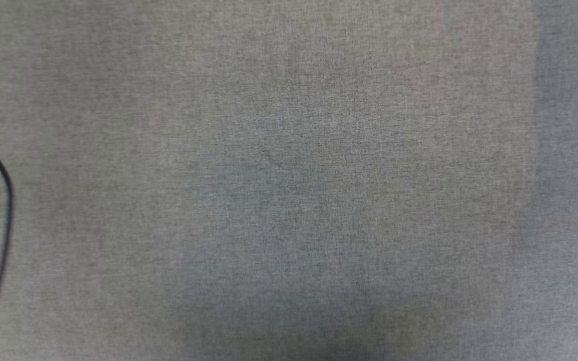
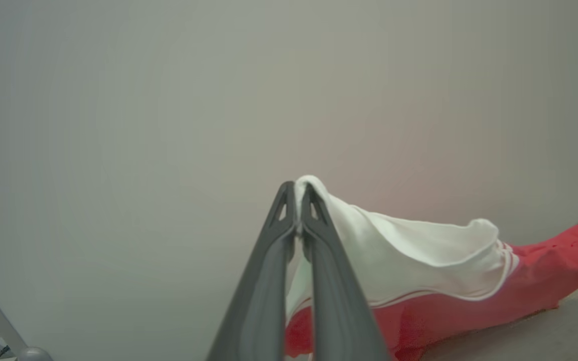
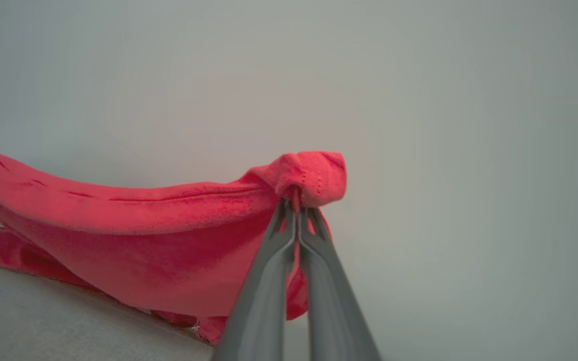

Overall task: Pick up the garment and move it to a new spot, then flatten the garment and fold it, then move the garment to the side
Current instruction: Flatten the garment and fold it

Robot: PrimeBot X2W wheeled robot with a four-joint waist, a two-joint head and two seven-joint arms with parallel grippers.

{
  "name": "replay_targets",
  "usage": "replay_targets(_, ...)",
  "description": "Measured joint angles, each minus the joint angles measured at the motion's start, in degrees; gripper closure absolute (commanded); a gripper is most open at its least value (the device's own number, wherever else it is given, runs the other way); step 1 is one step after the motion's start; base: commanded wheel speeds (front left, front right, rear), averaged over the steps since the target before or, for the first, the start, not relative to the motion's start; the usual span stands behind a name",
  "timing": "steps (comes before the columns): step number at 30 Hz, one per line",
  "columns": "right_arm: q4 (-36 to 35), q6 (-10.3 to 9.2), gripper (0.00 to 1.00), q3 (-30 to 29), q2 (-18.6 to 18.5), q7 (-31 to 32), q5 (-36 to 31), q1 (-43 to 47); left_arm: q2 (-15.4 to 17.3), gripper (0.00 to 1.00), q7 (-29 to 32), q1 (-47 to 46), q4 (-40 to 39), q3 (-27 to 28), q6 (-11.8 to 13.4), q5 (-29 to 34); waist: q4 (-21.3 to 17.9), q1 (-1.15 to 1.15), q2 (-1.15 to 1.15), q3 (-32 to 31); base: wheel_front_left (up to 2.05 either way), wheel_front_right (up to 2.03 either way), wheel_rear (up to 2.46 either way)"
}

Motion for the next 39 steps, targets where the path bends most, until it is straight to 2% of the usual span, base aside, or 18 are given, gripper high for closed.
replay_targets(10, -4.2, 0.00, 1.00, 4.8, -0.9, 0.0, 3.6, 19.7, -3.7, 1.00, 0.0, 24.4, -3.9, 1.5, -0.2, -2.0, 1.5, -0.01, 0.00, -7.5, 0.00, 0.00, 0.00)
replay_targets(15, -3.8, -0.01, 1.00, 7.9, -2.3, 0.0, 9.7, 28.5, -4.7, 1.00, 0.0, 35.2, -4.2, 1.8, -0.2, -3.7, 2.4, -0.01, 0.00, -12.0, 0.00, 0.00, 0.00)
replay_targets(24, -1.6, -0.02, 1.00, 12.9, -4.1, 0.0, 18.4, 37.7, -2.5, 1.00, 0.2, 51.2, -4.8, 1.2, -0.2, -6.0, 4.2, -0.01, 0.00, -19.7, 0.00, 0.00, 0.00)
replay_targets(30, 2.1, -0.01, 1.00, 15.1, -5.4, 0.0, 22.9, 41.7, -1.4, 1.00, 1.5, 57.7, -6.5, -0.1, -0.1, -6.7, 5.7, -0.01, 0.00, -24.1, 0.00, 0.00, 0.00)
replay_targets(39, 4.6, -0.01, 1.00, 15.9, -6.8, 1.1, 32.6, 50.6, -0.2, 1.00, 5.5, 65.6, -11.5, -7.7, -0.3, -7.7, 7.1, -0.01, 0.00, -30.9, 0.00, 0.00, 0.00)
